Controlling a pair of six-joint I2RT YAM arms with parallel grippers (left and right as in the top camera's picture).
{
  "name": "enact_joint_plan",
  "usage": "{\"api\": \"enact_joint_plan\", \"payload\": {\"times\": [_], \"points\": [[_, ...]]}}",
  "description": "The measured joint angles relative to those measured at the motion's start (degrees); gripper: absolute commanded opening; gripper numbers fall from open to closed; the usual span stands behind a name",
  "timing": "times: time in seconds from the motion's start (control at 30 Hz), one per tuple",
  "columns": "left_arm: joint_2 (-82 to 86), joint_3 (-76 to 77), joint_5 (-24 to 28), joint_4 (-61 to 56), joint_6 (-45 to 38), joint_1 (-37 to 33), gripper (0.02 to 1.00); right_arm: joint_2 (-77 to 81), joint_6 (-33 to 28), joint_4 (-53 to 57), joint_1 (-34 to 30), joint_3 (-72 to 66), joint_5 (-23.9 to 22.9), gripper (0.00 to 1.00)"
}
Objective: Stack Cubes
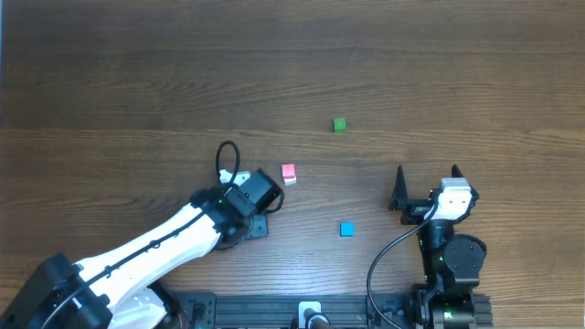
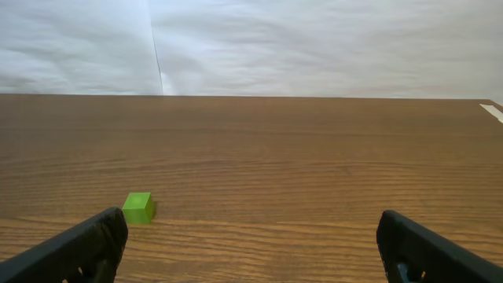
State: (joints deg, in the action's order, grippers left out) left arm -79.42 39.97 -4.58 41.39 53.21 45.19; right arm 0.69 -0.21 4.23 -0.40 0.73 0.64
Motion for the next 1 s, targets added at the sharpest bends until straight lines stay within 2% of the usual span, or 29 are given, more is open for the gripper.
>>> {"api": "enact_joint_plan", "payload": {"times": [0.63, 1.0], "points": [[-0.6, 22.4, -1.3, 12.6, 0.0, -0.8, 0.040, 0.0, 0.0, 0.0, 0.0, 0.0, 0.0, 0.993], [-13.8, 39.6, -1.6, 17.2, 0.0, -1.7, 0.042, 0.0, 0.0, 0.0, 0.0, 0.0, 0.0, 0.991]]}}
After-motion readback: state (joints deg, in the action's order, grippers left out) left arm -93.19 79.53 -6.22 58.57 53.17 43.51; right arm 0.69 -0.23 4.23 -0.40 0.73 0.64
